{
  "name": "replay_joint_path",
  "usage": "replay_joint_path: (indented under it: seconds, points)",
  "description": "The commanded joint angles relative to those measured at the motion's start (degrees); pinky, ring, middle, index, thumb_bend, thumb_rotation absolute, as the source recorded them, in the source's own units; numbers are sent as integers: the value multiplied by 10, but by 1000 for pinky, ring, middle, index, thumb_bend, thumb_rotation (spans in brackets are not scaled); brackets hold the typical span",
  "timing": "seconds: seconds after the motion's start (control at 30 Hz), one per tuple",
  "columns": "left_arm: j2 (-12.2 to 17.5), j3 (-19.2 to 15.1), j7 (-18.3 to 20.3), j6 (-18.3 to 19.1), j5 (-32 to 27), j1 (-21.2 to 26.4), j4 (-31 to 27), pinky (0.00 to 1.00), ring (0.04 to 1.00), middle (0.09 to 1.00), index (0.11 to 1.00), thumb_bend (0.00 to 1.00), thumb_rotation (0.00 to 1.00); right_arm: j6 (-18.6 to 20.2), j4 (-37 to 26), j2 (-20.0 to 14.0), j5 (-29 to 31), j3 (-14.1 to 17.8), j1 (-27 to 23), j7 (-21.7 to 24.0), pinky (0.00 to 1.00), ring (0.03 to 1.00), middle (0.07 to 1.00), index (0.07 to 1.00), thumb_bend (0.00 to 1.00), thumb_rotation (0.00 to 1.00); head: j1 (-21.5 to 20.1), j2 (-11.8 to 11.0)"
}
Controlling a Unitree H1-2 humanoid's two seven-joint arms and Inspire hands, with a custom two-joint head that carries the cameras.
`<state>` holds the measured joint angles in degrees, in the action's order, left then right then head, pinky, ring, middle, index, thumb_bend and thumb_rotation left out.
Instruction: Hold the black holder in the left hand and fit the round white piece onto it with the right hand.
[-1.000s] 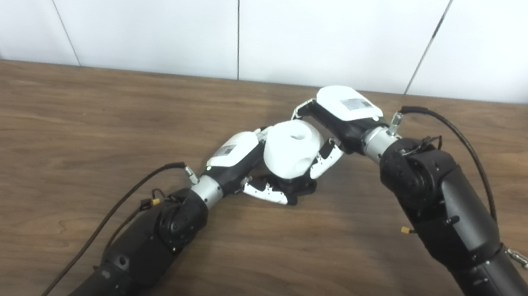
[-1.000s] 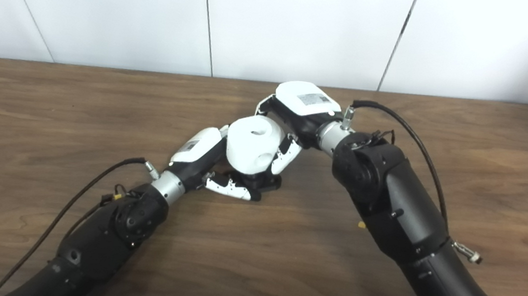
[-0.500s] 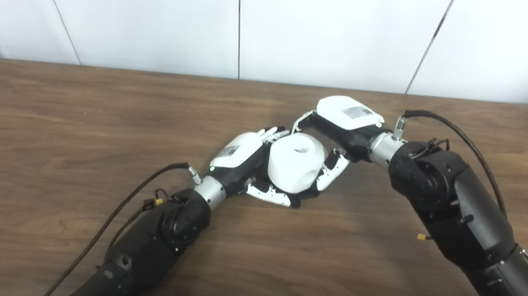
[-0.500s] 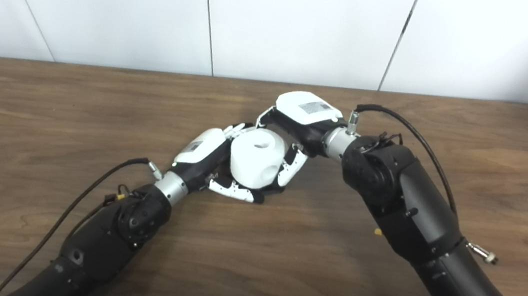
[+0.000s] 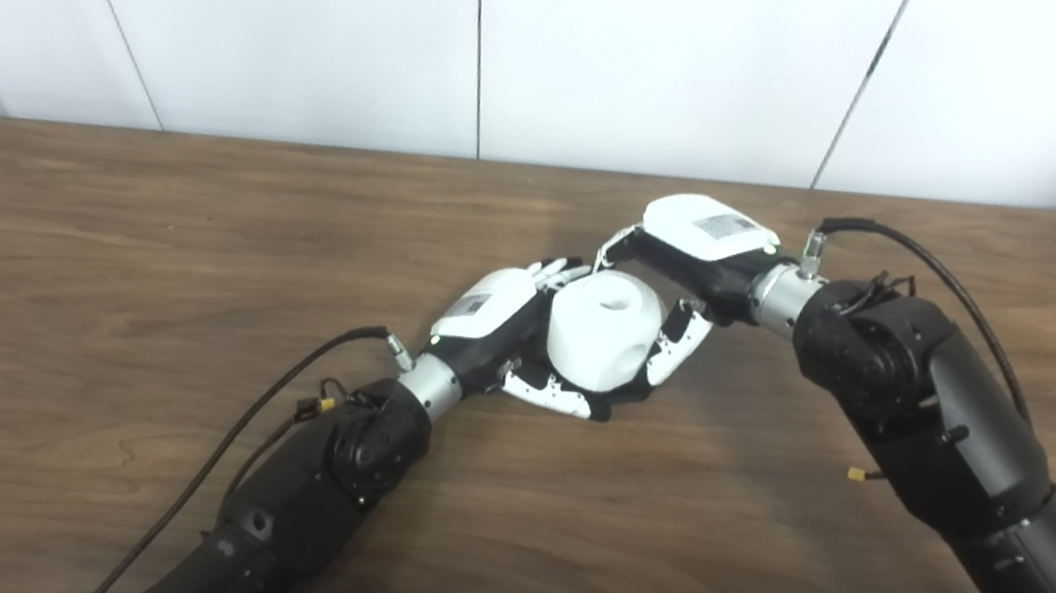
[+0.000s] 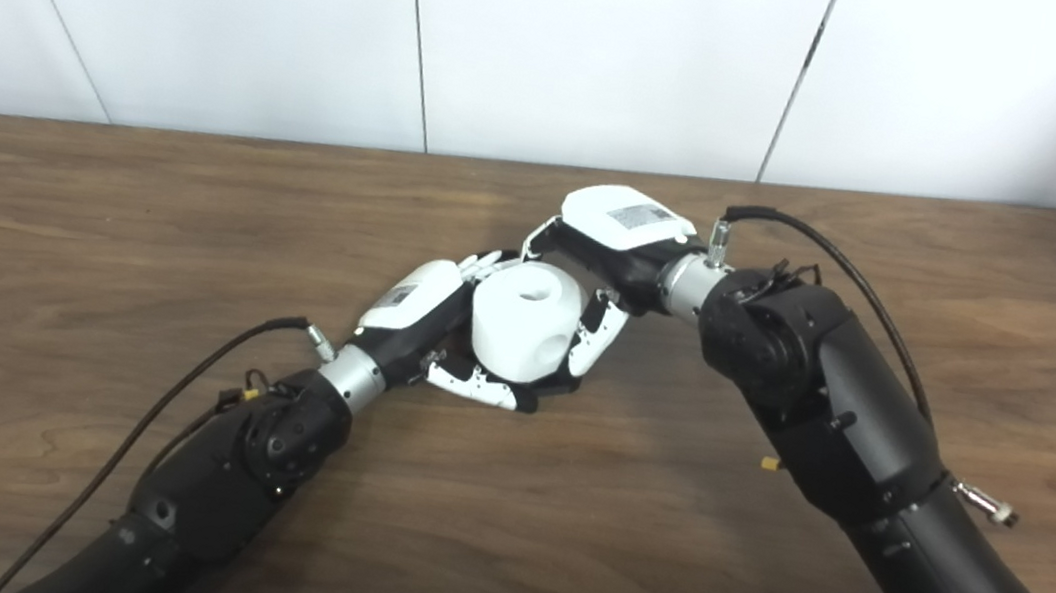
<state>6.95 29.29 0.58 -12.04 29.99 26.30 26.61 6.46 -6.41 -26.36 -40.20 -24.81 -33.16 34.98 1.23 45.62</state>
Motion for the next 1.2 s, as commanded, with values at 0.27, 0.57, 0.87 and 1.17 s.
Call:
replay_joint_path:
  seconds: [0.27,0.57,0.87,1.17]
  points:
    - [-19,31,49,11,3,-38,39,1000,1000,944,481,524,58,34,-41,-11,-46,-5,-13,51,861,987,996,994,997,399,-1,-2]
    - [-18,30,54,11,-1,-40,38,1000,1000,945,481,524,59,33,-41,-3,-56,18,-11,38,855,981,1000,1000,1000,364,-2,0]
    - [-18,30,54,11,-2,-41,39,1000,1000,942,481,524,60,26,-36,-5,-43,43,-14,27,857,964,1000,1000,1000,355,-4,0]
    - [-15,30,53,6,-3,-42,43,1000,1000,943,481,524,59,41,-35,-25,-21,77,-41,48,855,994,1000,1000,976,340,-10,-2]
